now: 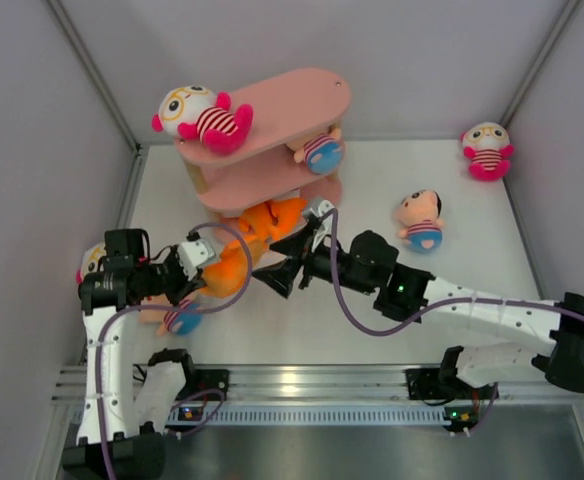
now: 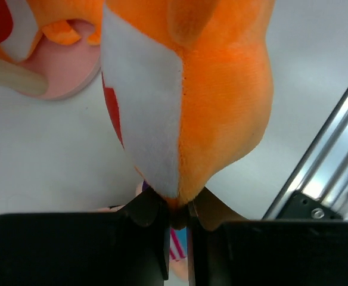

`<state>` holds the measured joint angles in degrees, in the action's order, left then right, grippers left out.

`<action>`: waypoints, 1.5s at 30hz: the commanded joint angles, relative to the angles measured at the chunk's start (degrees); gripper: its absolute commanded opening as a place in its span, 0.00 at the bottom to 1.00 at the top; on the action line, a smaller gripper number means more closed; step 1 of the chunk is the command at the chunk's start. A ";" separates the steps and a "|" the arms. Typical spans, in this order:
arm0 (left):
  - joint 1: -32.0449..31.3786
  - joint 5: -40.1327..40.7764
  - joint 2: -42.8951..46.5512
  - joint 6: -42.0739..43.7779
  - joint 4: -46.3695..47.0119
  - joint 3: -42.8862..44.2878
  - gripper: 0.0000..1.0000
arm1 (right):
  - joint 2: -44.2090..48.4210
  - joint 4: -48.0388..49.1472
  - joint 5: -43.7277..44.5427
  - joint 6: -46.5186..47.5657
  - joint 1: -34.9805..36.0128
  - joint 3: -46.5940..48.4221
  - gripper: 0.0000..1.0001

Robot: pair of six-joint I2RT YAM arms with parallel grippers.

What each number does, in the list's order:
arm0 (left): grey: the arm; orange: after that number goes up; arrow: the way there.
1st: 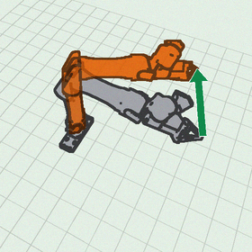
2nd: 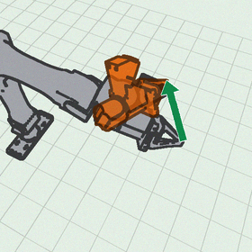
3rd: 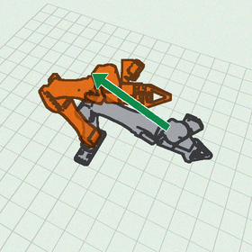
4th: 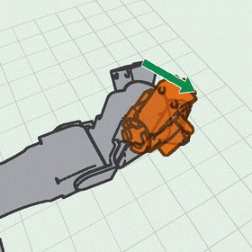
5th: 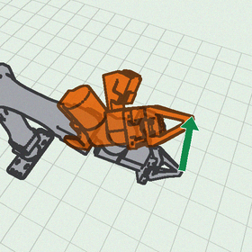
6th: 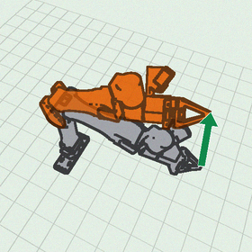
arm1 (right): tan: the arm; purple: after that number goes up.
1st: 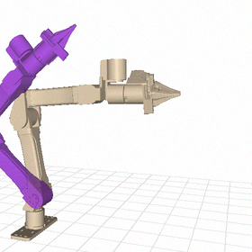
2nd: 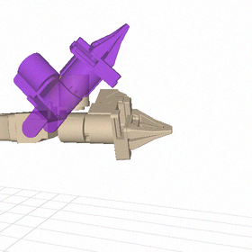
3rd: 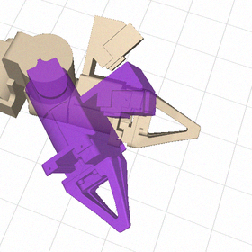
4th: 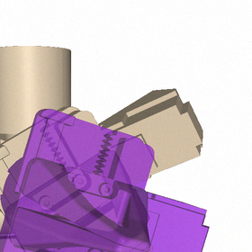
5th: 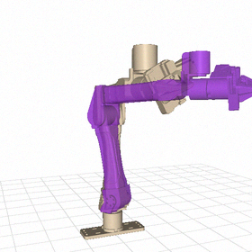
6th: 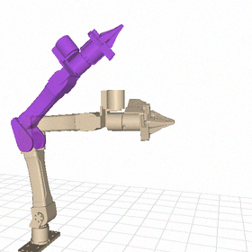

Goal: Place and organize the stuffed toys onto the shelf

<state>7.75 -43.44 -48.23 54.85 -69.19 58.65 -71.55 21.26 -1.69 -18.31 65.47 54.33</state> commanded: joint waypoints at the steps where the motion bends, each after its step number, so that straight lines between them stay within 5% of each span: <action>1: -0.19 7.48 4.71 15.35 6.52 -3.72 0.06 | 8.42 -12.36 -7.43 -0.93 -0.86 -2.38 0.78; 6: -0.19 8.55 6.30 26.16 6.26 -5.39 0.04 | 11.61 -22.21 -17.97 -8.31 -12.88 -1.51 0.79; 10: -0.19 7.67 8.76 29.52 6.17 -6.71 0.01 | 2.77 -29.24 -22.03 -10.98 -19.23 9.87 0.79; 15: -0.28 12.05 10.43 33.73 6.17 -8.90 0.01 | -11.82 -35.03 -25.74 -11.94 -15.22 23.09 0.91; 19: -0.36 11.98 10.70 33.66 6.26 -9.35 0.01 | -19.74 -38.75 -25.28 -11.92 -9.50 29.78 0.92; 28: -0.28 10.66 11.40 33.66 6.26 -9.43 0.01 | -26.35 -31.73 -27.82 -15.35 -7.20 22.94 0.91; 31: -0.28 9.96 11.66 33.22 6.17 -9.52 0.01 | -28.73 -23.30 -35.64 -18.77 -6.41 21.62 0.65; 33: -0.28 9.51 11.75 32.52 6.17 -9.43 0.01 | -28.91 -19.35 -36.54 -19.83 -5.62 20.65 0.41; 35: -0.19 9.69 11.93 32.51 6.26 -9.70 0.01 | -28.21 -19.50 -35.23 -19.14 -5.53 19.86 0.29; 36: -0.36 9.86 12.19 32.51 6.17 -9.87 0.01 | -27.42 -19.50 -34.09 -18.18 -5.62 18.90 0.12; 39: -0.28 10.39 12.72 31.38 6.17 -10.14 0.13 | -25.14 -19.41 -32.94 -17.12 -6.49 16.18 0.00; 40: -0.28 10.57 12.72 30.50 6.17 -9.88 0.47 | -24.35 -20.37 -32.15 -16.59 -6.67 15.38 0.00; 41: -0.28 10.57 12.89 27.71 6.17 -9.53 0.69 | -23.47 -21.07 -28.84 -15.89 -6.93 14.59 0.00; 45: -0.19 10.48 12.90 16.11 6.26 -6.72 0.90 | -13.83 -32.23 -11.17 -8.09 -8.25 8.98 0.00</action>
<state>7.70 -30.61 -35.73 80.23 -64.93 48.86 -94.83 -6.66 -25.67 -32.77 58.06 65.65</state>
